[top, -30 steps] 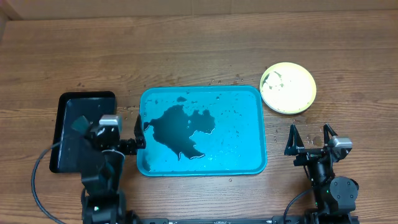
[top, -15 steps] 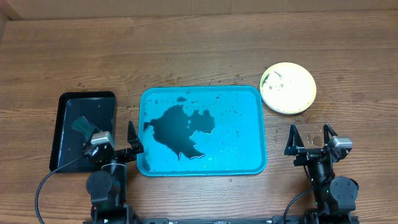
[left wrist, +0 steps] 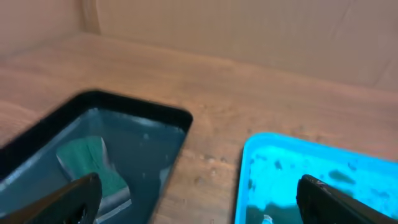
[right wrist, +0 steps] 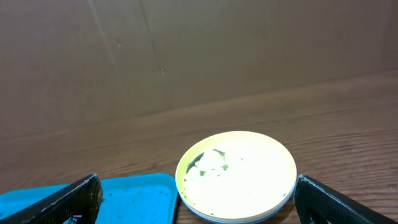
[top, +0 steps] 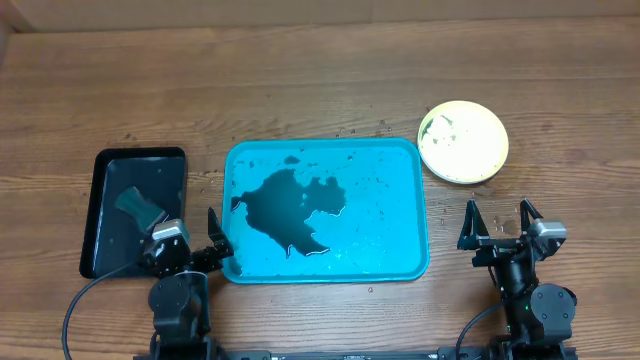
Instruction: Clean dirty plates on tray and stack at the side
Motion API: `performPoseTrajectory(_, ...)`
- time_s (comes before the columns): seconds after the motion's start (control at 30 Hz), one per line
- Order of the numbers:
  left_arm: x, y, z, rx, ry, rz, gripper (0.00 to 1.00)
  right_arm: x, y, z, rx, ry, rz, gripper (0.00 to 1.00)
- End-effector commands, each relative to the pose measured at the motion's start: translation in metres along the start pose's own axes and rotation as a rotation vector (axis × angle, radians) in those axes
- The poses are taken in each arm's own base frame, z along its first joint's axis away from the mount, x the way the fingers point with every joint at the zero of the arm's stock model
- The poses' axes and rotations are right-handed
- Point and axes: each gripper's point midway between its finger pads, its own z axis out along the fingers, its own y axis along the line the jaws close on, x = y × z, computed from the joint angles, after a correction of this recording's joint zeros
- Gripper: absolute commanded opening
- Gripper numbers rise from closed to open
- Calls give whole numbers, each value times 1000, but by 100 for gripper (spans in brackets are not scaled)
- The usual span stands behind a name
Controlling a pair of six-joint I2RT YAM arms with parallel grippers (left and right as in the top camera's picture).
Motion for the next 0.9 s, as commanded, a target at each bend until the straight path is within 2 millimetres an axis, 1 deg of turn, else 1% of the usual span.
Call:
performPoseTrajectory(0.0,-14,1,-5,-9,-70,12,100,1,-2,0,7,-7,-7,100)
performPoseTrajectory(0.17,-22,-19,-10,90,-110,114,100,1,-2,0,6,-7,-7,100)
performPoseTrajectory(0.23,-25,-24,-12,112,-126,123,100,1,-2,0,7,-7,-7,100)
performPoseTrajectory(0.3,-24,-27,-13,123,-123,127,100,1,-2,0,6,-7,-7,100)
performPoseTrajectory(0.47,-24,-29,-13,133,-123,132,100,1,-2,0,7,-7,-7,100)
performPoseTrajectory(0.63,-23,-35,-14,167,-121,179,100,1,-2,0,7,-7,-7,100)
performPoseTrajectory(0.87,-23,-33,-13,155,-122,178,100,1,-2,0,6,-7,-7,100)
